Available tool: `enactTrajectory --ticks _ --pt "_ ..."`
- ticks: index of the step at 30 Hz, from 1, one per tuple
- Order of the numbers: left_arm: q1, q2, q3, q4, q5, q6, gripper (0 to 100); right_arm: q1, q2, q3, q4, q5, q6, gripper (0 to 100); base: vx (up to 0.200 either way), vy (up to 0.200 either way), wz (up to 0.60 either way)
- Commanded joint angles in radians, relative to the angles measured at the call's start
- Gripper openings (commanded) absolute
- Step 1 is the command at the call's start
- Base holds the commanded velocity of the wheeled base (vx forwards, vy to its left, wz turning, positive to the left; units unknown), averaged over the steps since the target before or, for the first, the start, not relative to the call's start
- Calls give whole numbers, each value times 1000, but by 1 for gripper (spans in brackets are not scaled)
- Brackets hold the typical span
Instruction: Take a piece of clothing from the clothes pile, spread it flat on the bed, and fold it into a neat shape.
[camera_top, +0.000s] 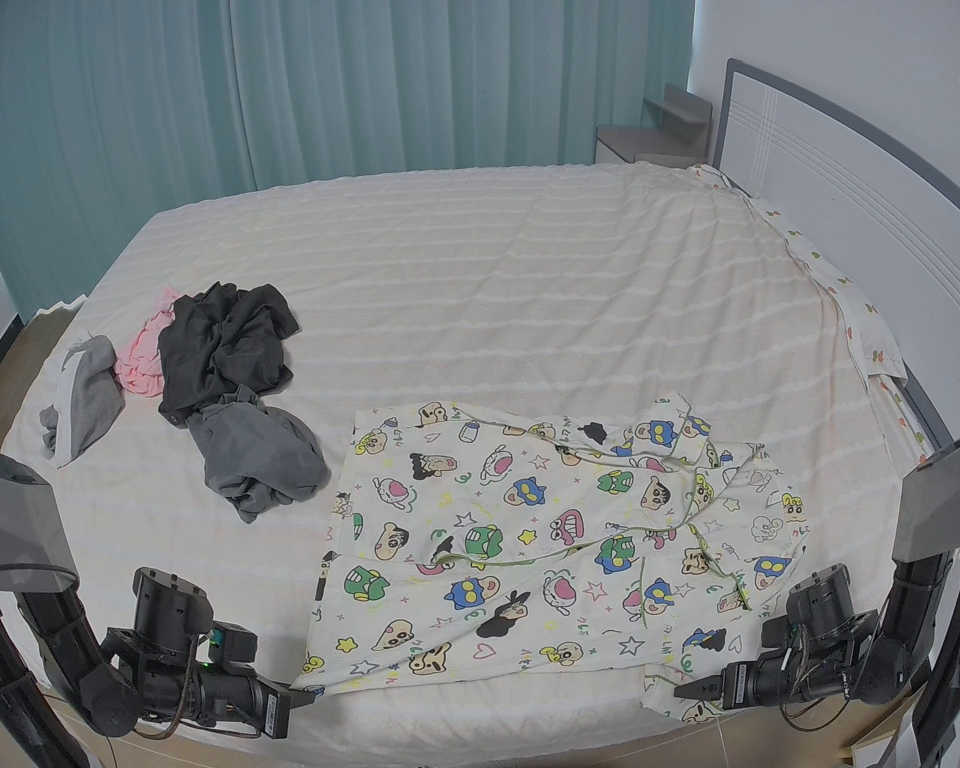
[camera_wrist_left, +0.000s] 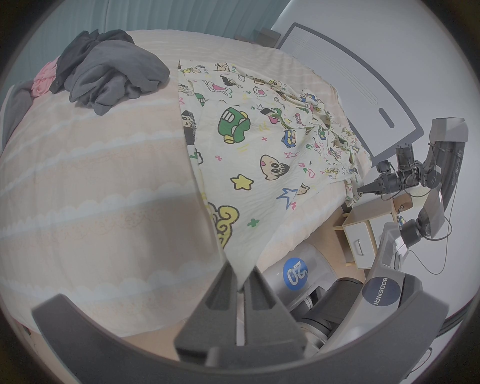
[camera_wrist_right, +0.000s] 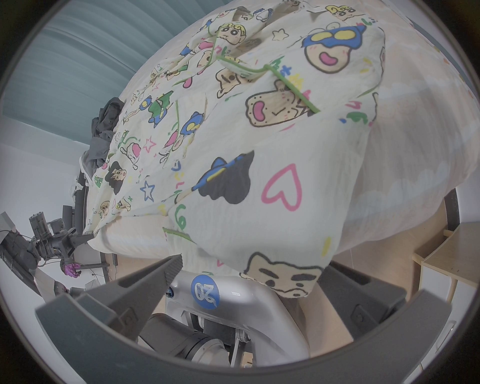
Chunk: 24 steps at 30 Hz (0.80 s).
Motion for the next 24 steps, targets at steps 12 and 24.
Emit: enactTrajectory --ticks 12,24 --pt "-1 18 7 -27 -1 0 0 2 20 20 6 -37 7 0 0 0 0" --pt "-11 13 16 -25 4 18 0 -26 -184 20 290 -66 -37 0 0 0 0"
